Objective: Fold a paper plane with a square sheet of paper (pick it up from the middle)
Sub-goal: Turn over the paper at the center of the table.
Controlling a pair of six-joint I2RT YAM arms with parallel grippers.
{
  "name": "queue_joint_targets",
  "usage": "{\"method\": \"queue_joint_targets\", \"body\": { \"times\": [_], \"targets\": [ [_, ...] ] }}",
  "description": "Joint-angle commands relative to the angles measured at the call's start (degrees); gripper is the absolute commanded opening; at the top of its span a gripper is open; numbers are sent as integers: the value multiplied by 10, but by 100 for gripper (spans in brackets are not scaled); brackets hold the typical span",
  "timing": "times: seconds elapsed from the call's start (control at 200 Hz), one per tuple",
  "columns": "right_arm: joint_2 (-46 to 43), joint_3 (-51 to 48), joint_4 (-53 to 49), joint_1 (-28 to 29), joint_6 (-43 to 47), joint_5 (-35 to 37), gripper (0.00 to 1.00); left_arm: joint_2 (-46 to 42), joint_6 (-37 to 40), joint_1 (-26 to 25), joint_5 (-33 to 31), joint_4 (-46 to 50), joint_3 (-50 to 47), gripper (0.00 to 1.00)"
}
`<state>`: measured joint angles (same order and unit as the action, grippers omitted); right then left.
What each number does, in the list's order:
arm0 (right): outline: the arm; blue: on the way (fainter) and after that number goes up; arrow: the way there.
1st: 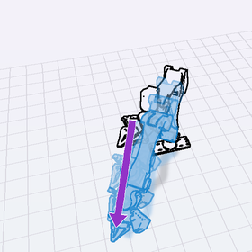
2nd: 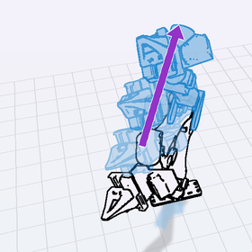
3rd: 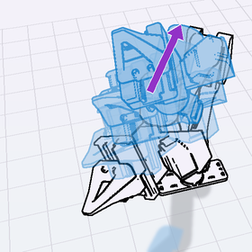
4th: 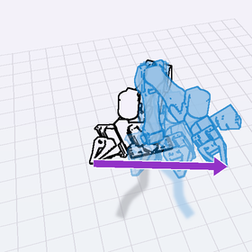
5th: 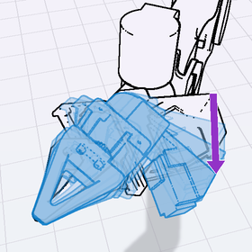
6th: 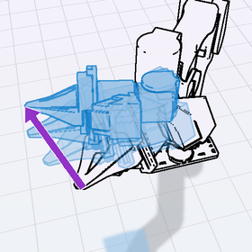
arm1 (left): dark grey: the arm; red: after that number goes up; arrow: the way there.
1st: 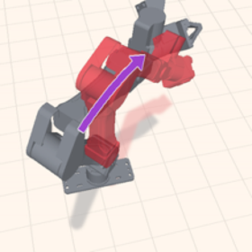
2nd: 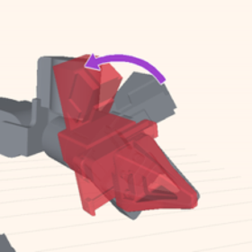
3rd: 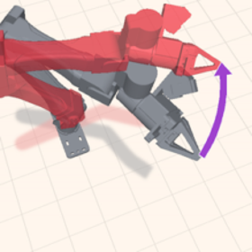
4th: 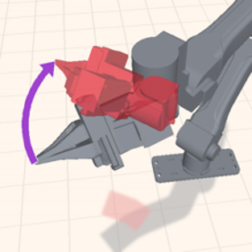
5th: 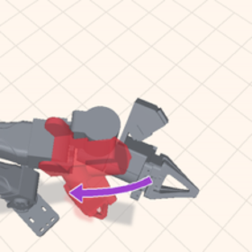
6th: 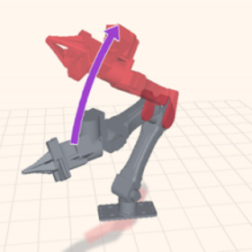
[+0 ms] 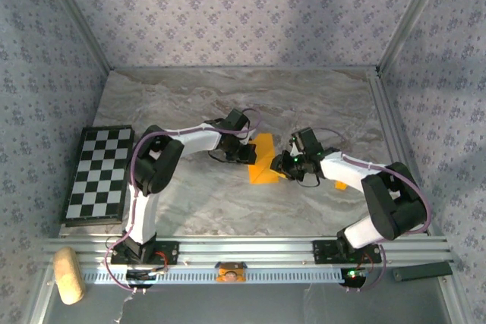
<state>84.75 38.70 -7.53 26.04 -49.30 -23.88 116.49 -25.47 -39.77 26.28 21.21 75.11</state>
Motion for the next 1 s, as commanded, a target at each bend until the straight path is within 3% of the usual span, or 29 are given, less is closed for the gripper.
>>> {"method": "queue_joint_targets", "body": {
  "times": [0.0,0.675,0.825,0.994],
  "targets": [
    [-10,0,-38,6,-14,20,30,11,12,-8,-7,14,-15,5],
    [41,6,-22,18,-14,20,34,5,10,-10,-12,5,-30,4],
    [59,10,14,20,-21,7,34,6,10,-10,-10,1,-30,4],
    [62,6,91,13,-31,-19,43,8,10,-10,-10,1,-29,4]
  ]
}}
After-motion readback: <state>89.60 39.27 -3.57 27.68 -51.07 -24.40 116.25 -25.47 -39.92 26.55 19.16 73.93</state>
